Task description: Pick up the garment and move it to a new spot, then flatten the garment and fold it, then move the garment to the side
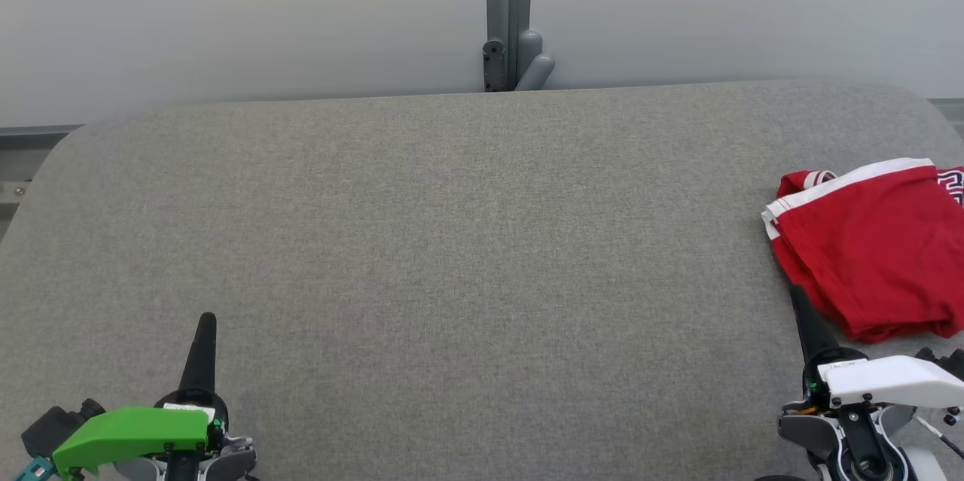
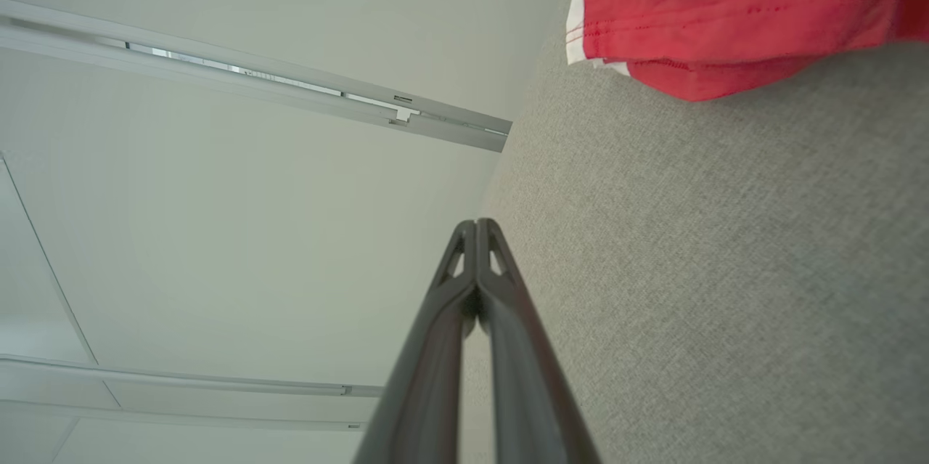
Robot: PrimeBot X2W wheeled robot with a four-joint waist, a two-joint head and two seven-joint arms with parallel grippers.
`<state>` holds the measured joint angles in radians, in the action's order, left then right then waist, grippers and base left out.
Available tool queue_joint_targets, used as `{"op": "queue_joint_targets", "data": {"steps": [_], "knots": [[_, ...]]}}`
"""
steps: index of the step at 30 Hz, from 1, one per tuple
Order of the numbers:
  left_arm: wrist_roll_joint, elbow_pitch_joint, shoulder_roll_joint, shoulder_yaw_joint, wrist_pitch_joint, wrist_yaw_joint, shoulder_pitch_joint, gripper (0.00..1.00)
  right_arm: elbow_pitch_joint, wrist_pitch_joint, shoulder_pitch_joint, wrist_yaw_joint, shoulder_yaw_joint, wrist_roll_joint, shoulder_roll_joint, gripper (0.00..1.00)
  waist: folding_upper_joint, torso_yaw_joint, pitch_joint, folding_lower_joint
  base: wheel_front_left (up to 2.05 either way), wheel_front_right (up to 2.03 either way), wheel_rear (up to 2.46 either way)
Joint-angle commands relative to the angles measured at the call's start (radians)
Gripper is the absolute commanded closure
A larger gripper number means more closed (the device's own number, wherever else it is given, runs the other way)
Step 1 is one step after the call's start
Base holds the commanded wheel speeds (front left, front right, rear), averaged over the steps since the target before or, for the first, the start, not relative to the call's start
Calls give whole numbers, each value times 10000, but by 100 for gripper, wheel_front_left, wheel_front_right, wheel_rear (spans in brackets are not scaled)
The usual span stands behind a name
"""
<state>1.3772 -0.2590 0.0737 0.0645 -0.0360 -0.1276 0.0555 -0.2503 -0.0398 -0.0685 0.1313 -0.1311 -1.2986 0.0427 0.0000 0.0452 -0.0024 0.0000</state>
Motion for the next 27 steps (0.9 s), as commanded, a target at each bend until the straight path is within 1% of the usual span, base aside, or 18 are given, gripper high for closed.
{"op": "queue_joint_targets", "data": {"steps": [1, 27], "knots": [[211, 101, -5, 67, -65, -40, 216, 100, 98, -60, -191, -6, 24, -257, 63, 100, 0, -17, 3, 0, 0, 0, 0], [2087, 153, -99, 380, -634, -52, 502, 100, 107, -573, -393, -3, 223, -2643, 93, 100, 0, -356, 42, 0, 0, 0, 0]]}}
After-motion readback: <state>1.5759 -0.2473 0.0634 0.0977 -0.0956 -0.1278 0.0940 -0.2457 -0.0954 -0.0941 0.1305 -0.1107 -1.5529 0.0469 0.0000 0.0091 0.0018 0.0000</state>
